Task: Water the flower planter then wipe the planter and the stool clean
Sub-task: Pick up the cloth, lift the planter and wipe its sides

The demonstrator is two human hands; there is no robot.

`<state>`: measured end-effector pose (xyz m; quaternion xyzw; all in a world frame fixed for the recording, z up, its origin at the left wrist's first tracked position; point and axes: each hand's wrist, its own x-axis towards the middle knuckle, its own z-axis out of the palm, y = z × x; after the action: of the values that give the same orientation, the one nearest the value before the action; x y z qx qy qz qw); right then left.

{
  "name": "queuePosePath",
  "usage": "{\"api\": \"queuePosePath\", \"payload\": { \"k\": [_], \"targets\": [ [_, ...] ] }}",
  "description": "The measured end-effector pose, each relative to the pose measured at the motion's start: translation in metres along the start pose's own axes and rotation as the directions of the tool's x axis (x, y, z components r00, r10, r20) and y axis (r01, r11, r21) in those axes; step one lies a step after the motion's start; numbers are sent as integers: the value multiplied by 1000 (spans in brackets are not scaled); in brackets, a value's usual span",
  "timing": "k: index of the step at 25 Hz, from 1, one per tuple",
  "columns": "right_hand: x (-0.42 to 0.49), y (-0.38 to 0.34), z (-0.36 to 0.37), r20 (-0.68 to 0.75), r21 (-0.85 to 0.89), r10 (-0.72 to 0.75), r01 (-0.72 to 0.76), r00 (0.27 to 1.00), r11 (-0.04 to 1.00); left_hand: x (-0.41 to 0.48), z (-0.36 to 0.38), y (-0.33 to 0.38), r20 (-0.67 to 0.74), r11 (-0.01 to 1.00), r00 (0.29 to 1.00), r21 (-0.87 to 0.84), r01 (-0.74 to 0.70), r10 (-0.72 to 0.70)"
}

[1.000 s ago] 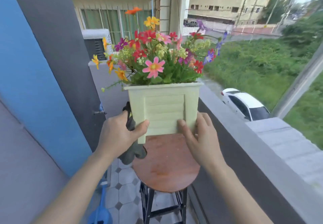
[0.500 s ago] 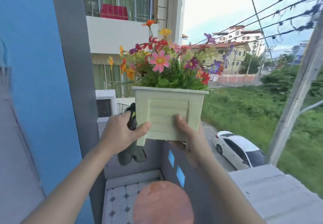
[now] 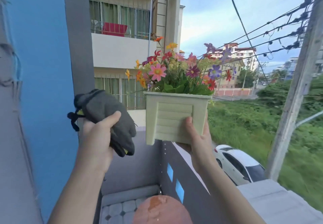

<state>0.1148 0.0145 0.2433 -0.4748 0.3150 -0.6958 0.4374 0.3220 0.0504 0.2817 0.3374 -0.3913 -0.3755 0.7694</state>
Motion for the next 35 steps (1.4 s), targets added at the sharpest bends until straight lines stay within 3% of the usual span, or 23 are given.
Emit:
{"api": "queuePosePath", "payload": {
  "k": [2, 3, 6, 7, 9, 12, 18, 22, 23, 26, 30, 32, 33, 35],
  "targets": [
    [0, -3, 5, 16, -4, -1, 1, 1000, 1000, -13, 22, -5, 63, 946, 985, 278, -169, 158],
    [-1, -4, 8, 27, -5, -4, 4, 1000, 1000, -17, 32, -11, 128, 866, 970, 437, -242, 206],
    [-4, -1, 15, 51, -16, -20, 20, 998, 1000, -8, 45, -35, 326, 453, 853, 738, -500, 408],
    [-5, -1, 17, 57, -23, -23, 24, 998, 999, -3, 44, -41, 372, 324, 797, 768, -552, 475],
    [-3, -1, 19, 55, -32, -27, 29, 998, 999, -4, 42, -57, 451, 163, 719, 778, -607, 528],
    [4, -5, 17, 45, -18, -42, 43, 998, 999, -42, 27, -98, 573, -23, 674, 770, -638, 466],
    [6, -9, 19, 61, -22, -71, 72, 996, 997, -2, 58, -47, 417, -4, 709, 863, -505, 569],
    [12, -13, 18, 46, -6, -44, 45, 998, 999, -30, 45, -79, 614, -112, 589, 736, -667, 525],
    [11, -12, 17, 46, -8, -41, 41, 998, 999, -31, 40, -81, 607, -109, 610, 748, -654, 510],
    [9, -12, 19, 61, 4, -32, 31, 998, 999, -7, 51, -58, 412, -2, 707, 865, -502, 574],
    [17, -16, 22, 64, 29, -53, 52, 996, 998, -35, 41, -93, 611, -154, 586, 750, -643, 532],
    [20, -17, 20, 86, 54, -60, 56, 994, 997, -42, 27, -109, 664, -226, 569, 723, -653, 485],
    [21, -15, 18, 100, 53, -56, 51, 993, 997, -37, 26, -108, 635, -225, 579, 749, -623, 512],
    [19, -12, 16, 111, 39, -56, 52, 992, 998, -20, 35, -90, 491, -112, 632, 833, -541, 599]
  ]
}}
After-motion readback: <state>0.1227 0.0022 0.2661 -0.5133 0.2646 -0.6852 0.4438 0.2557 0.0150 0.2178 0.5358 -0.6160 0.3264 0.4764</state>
